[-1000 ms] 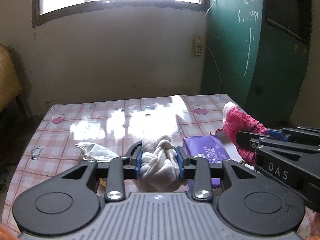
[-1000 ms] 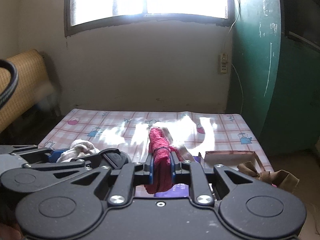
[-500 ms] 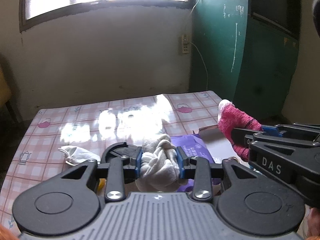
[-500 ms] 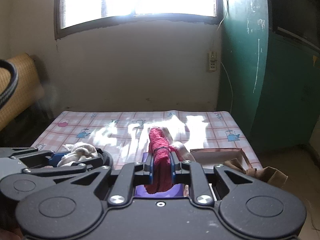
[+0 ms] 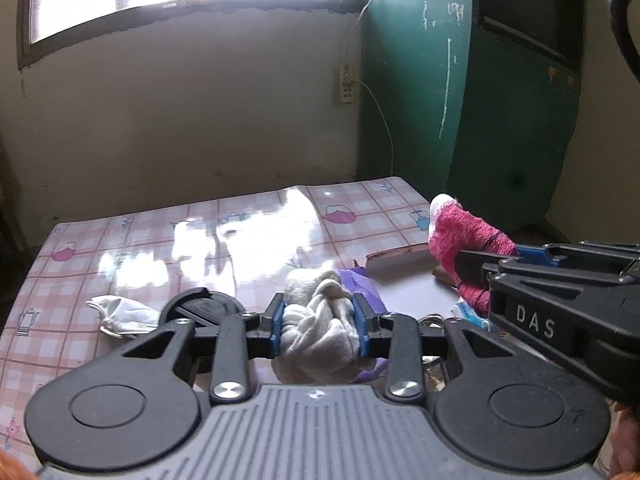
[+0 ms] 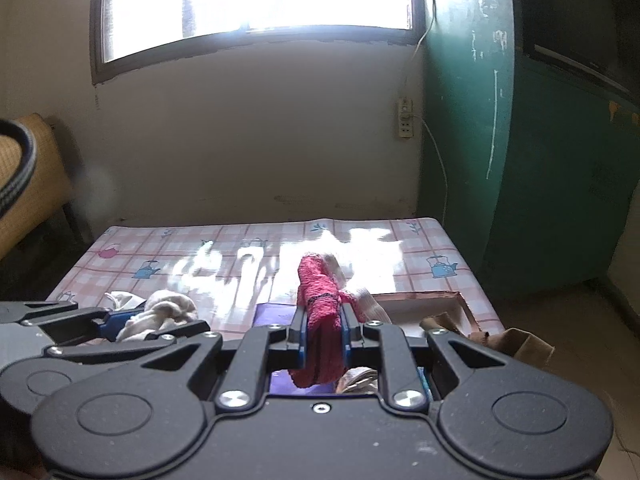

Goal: Organize soft objects
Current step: 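Carry the white sock and pink sock with both tools toward the cardboard box, then lower both socks into the cardboard box and open both tools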

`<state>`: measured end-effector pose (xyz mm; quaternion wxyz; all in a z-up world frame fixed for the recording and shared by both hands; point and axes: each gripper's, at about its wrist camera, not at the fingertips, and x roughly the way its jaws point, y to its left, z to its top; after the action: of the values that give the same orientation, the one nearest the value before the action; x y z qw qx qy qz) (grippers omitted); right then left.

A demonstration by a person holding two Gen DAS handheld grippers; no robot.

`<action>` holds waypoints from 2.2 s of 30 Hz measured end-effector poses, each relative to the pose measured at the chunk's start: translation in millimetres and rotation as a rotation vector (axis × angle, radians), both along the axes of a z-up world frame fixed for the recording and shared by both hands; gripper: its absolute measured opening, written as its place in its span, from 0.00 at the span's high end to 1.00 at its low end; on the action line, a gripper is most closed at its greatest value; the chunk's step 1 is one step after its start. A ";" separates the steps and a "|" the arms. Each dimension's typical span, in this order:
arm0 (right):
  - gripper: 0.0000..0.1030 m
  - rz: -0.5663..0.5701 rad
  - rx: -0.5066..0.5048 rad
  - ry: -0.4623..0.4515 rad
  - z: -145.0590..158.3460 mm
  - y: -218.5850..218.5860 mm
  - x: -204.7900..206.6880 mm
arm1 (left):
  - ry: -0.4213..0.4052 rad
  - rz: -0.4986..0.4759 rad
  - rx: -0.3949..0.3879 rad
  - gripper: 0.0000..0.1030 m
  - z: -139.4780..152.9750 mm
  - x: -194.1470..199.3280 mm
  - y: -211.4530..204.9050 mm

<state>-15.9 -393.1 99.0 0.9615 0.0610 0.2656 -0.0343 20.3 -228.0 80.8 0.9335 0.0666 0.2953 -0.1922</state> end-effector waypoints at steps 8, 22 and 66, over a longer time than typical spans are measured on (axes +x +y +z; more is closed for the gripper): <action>0.81 -0.044 0.003 0.012 -3.3 -28.7 -2.3 | 0.010 -0.047 -0.006 0.65 -2.8 -0.8 -20.1; 0.81 -0.099 0.024 0.045 -15.9 -79.7 12.0 | 0.057 -0.118 -0.034 0.65 -15.9 15.2 -58.6; 0.33 -0.131 0.084 0.016 -14.5 -88.4 20.6 | 0.028 -0.086 -0.059 0.19 -5.6 43.0 -52.8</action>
<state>4.7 -481.6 84.5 0.9516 0.1183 0.2701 -0.0863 63.3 -280.9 75.3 0.9218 0.0488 0.2993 -0.2415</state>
